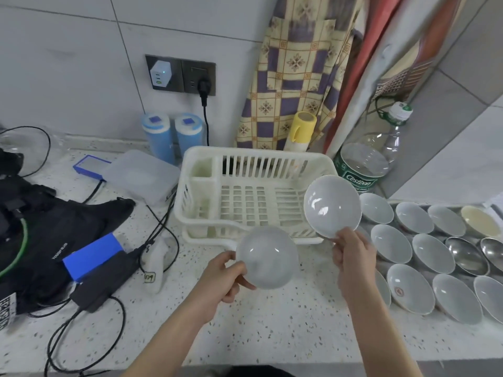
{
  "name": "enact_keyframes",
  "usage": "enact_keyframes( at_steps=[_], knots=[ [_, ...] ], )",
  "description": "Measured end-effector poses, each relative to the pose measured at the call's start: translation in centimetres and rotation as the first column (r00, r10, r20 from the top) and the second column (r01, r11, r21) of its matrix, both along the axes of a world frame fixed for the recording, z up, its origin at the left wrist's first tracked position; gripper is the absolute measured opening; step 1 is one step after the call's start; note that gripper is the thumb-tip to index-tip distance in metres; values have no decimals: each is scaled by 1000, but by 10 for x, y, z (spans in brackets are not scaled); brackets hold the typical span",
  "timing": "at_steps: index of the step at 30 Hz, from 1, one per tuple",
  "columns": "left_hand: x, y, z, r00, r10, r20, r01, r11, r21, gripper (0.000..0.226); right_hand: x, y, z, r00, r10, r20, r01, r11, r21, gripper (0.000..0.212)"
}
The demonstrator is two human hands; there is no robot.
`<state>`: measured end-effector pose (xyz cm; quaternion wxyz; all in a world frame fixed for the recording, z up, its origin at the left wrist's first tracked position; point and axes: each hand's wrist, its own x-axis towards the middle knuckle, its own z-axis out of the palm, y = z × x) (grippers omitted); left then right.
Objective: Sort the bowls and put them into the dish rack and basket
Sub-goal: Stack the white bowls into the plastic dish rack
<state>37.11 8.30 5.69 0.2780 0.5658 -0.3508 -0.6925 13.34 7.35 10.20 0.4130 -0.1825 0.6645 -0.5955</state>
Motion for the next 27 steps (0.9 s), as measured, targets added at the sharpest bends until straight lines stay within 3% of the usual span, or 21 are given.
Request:
enact_keyframes(
  at_steps=[4,8,14,18,22,27],
  knots=[
    [7,-24,21,992,128,-16,-128,991,-48,25,-6,-53,15,941,272,-200,-246,959,143,14],
    [25,-52,34,975,223,2,-222,971,-86,21,4,-109,9,791,521,-321,-435,847,305,17],
    [39,-98,40,926,365,92,-348,924,-161,19,26,-174,-34,657,713,-245,-560,678,476,18],
    [41,-117,34,883,463,78,-442,876,-195,20,40,-203,-62,633,754,-176,-604,623,497,19],
    [43,-130,29,854,518,48,-496,839,-223,24,53,-220,-82,601,791,-113,-645,563,517,37],
    [41,-144,26,851,523,46,-501,835,-228,25,64,-232,-100,631,775,-30,-664,559,496,40]
  ],
)
